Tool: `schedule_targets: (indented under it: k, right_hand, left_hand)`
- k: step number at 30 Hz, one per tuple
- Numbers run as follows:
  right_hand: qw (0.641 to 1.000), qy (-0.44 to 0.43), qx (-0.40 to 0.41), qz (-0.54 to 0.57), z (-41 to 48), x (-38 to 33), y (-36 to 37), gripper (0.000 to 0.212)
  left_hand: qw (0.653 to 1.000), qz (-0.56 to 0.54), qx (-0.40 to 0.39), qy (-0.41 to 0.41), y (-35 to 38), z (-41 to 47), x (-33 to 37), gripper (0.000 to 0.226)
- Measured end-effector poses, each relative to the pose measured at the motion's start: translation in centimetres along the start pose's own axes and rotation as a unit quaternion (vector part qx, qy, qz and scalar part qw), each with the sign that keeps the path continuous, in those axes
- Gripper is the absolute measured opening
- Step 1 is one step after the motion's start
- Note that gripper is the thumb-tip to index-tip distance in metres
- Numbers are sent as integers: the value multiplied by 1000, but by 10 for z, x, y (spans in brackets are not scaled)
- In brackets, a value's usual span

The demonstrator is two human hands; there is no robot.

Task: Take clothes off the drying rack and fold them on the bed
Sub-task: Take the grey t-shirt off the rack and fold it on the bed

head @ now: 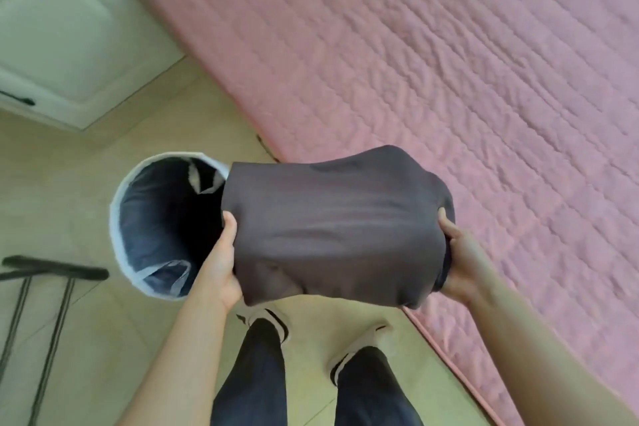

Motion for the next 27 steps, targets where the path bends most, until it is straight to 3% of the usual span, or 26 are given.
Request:
schedule_targets:
  k: [3,6,14,18,20,22,27]
  right_hand:
    - [997,30,-11,-67,24,25,73,44]
    - [991,32,-23,-127,48,47,149,44]
    - [978,-6,-83,-189,93,79,317,38]
    - [980,27,-92,-172,128,123,351,40]
    - [977,53,-86,-190,154,151,353,39]
    - [969,81,-72,-220,185,178,347,38]
    - [954,88,-26,-285,263,210,328,45]
  left_hand:
    - [996,-51,62,33,-74,-10,30,54]
    - [989,-102,96,37,-144,-12,53,64]
    - [979,-170,86,74,-275,-1,109,69]
    - [980,-183,73,35,-285,40,93,69]
    - [981,-174,90,1,-283,66,75,57]
    - [973,-160,166,-19,-294,91,56,43]
    - [945,-68,316,-51,-319,145,11,65]
Point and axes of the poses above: each hand's wrist, its own z-axis towards the middle knuckle, its own y-axis out of the palm, x = y × z, the point moved 10 cm from there along z, towards the middle knuckle, and after that the axes turned 6 degrees about -x, right-handed, at the moved point
